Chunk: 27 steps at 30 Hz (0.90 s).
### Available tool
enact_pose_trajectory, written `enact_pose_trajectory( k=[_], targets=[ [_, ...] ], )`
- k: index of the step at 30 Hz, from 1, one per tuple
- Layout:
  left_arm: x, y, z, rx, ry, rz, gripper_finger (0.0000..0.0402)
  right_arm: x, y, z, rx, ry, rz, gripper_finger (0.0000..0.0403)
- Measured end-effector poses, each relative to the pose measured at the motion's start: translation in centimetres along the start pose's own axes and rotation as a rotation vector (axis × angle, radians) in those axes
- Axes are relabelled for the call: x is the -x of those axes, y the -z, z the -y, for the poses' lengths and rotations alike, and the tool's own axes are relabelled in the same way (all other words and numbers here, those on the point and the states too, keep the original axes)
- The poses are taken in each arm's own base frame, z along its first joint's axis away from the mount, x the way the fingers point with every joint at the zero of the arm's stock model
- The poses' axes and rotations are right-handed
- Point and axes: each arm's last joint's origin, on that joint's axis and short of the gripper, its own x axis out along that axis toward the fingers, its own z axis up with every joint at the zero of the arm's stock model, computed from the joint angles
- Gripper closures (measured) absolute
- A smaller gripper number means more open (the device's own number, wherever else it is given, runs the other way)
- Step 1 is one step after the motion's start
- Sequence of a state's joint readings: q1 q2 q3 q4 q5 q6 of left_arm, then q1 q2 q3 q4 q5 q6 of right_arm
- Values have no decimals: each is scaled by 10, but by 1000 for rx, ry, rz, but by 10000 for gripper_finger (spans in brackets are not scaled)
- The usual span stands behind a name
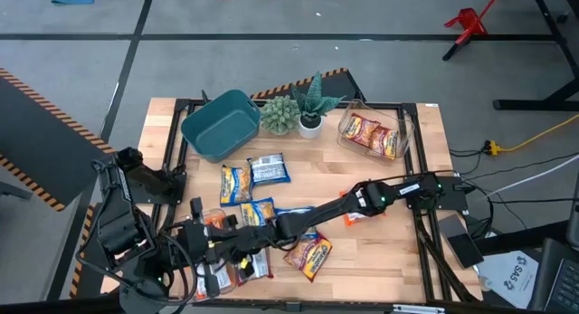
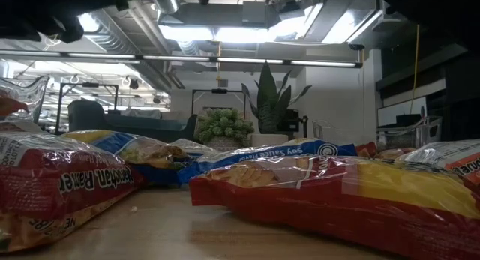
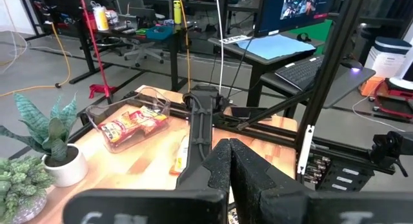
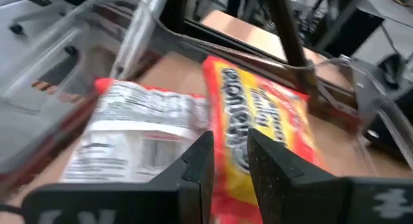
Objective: Sort Maruchan noodles
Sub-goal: Put the orange noodle pack into the bottom transparent bin
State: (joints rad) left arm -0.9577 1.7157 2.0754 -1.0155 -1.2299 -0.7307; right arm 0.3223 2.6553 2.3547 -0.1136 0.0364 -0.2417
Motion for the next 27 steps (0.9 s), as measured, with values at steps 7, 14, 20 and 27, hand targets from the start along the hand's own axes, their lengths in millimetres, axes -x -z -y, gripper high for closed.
enact_pose_trajectory(
  k=[7, 14, 20, 27],
  targets=[
    [0, 0, 0, -5, -2, 0, 401, 0, 8, 27, -74, 48, -26, 322],
    [0, 0, 0, -6, -3, 0, 401, 4, 6, 31, -75, 41, -43, 322],
    [0, 2, -2, -27, -9, -5, 401, 11, -22, 4, -51, -57, 94, 322],
    [-5, 1, -5, -43, -34, -5, 401, 0, -5, -7, 26, -7, 40, 322]
  ],
)
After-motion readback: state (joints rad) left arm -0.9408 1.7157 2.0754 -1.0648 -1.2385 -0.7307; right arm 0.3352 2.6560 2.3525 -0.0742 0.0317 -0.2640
